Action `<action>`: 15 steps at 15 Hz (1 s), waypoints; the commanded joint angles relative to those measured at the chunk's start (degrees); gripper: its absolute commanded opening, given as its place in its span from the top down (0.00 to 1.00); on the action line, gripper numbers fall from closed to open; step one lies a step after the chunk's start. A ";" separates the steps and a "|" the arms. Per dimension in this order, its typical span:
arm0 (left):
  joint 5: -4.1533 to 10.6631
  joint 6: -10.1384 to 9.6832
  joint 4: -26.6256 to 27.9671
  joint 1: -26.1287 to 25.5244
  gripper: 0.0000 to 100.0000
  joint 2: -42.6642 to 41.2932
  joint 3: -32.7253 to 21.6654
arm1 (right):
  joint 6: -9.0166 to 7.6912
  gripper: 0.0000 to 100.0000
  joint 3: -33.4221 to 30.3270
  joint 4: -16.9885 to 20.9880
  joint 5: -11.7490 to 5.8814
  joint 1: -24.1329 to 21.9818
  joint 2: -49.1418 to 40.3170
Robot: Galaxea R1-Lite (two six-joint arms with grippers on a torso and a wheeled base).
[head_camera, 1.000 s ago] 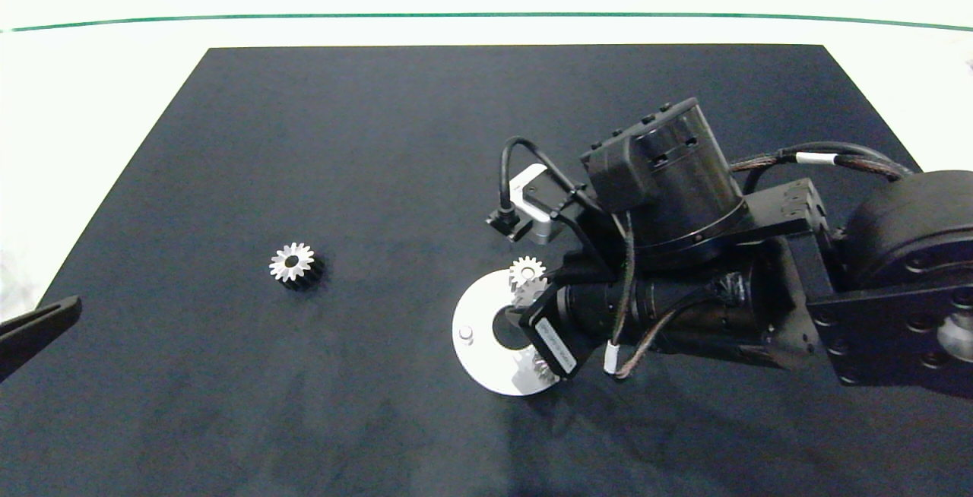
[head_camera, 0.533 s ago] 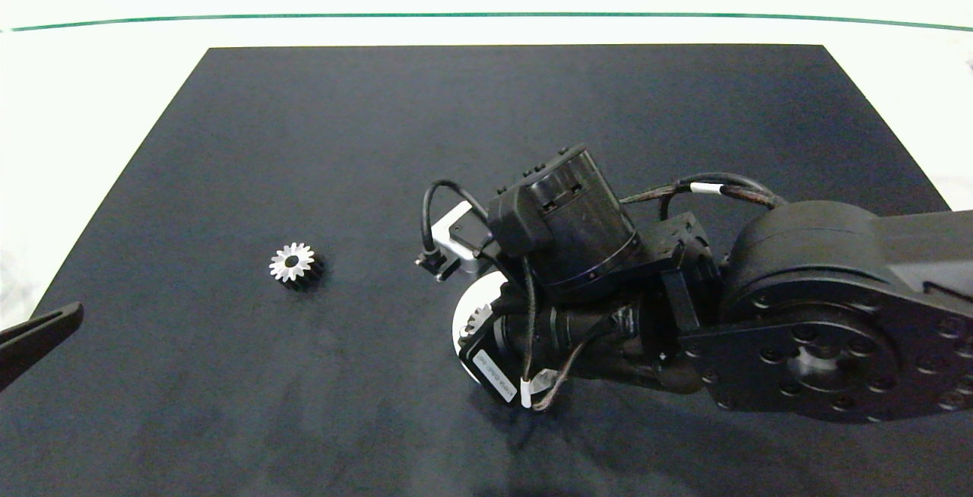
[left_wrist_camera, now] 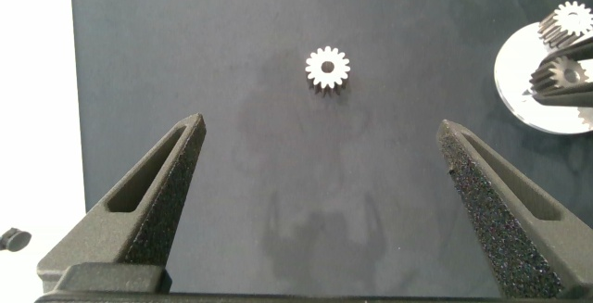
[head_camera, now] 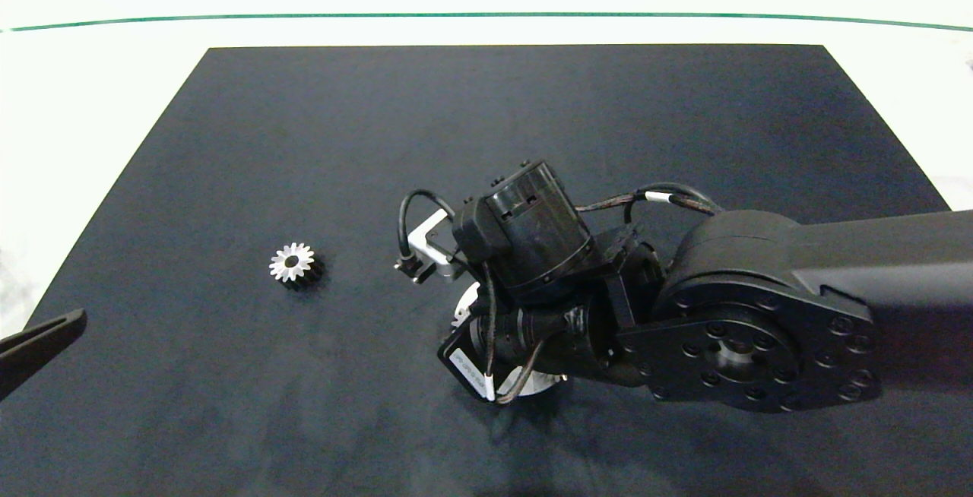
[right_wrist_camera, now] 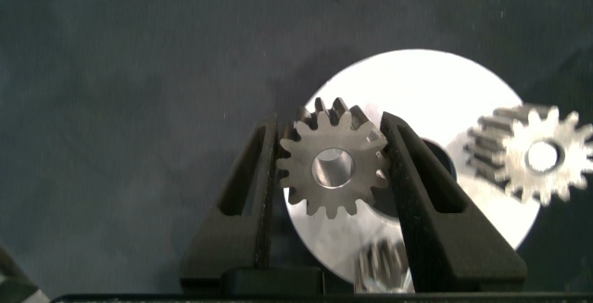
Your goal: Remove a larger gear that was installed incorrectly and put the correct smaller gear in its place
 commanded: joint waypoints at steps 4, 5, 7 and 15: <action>-0.05 0.03 0.08 0.01 0.00 -0.47 0.47 | -0.21 0.75 -1.50 0.12 -0.33 -0.02 2.18; -0.05 0.03 0.08 0.01 0.00 -0.55 0.56 | -0.21 0.75 -1.50 0.12 -0.33 -0.11 2.27; -0.05 0.03 0.08 0.01 0.00 -0.64 0.65 | -0.21 0.75 -2.20 0.12 -0.33 -0.11 2.89; -0.05 0.03 0.08 -0.08 0.00 -0.64 0.65 | -0.91 0.75 -2.38 0.39 -1.12 0.07 3.33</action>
